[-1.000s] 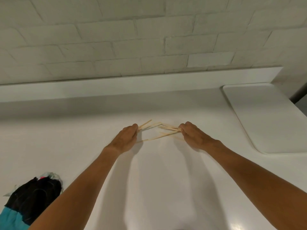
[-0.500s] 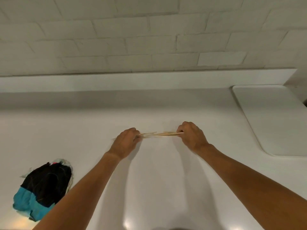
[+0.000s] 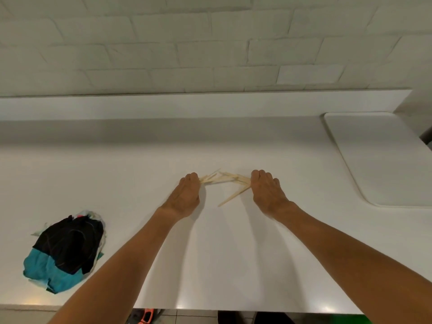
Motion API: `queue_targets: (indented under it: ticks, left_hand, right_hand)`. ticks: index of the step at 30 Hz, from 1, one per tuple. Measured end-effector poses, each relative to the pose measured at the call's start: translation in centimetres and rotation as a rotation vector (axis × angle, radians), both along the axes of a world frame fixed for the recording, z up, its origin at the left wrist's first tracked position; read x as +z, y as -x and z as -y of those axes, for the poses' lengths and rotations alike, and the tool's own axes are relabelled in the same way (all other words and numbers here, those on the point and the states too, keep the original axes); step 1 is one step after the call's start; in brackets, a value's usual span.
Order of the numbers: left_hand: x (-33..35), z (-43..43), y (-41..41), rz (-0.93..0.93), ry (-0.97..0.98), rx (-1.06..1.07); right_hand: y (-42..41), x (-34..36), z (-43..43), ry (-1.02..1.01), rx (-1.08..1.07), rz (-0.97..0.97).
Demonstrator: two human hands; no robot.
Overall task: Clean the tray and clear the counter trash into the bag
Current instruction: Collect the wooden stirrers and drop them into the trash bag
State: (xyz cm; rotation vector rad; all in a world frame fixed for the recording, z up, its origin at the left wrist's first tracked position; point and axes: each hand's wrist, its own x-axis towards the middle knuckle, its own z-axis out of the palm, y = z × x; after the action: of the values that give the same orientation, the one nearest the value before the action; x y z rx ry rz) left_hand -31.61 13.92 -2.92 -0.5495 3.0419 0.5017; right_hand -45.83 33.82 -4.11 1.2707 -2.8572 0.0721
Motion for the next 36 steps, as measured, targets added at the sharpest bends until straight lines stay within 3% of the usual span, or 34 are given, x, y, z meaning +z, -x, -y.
queue_targets:
  ticks: [3,6,11,24,28,36]
  left_hand:
    - [0.5,0.7,0.0,0.035,-0.244,0.05]
    - [0.9,1.0,0.1,0.023,-0.364,0.045]
    - [1.7,0.0,0.3,-0.009,-0.46,0.006]
    - [0.7,-1.9,3.3,0.005,-0.446,-0.109]
    - [0.6,-3.0,4.5,0.008,-0.449,-0.132]
    - [1.0,-5.3,5.9,-0.028,-0.321,-0.102]
  right_hand:
    - [0.4,1.0,-0.3,0.107,-0.051,0.26]
    - [1.4,1.5,-0.5,0.144,-0.144,0.533]
    - [2.2,1.8,-1.4,0.119,-0.187,0.685]
    - [3.2,2.3,-4.8,0.354,-0.381,0.818]
    - [2.8,2.4,-6.1,0.243,-0.395,0.742]
    - [2.8,1.9,-8.4,0.274,-0.524,0.58]
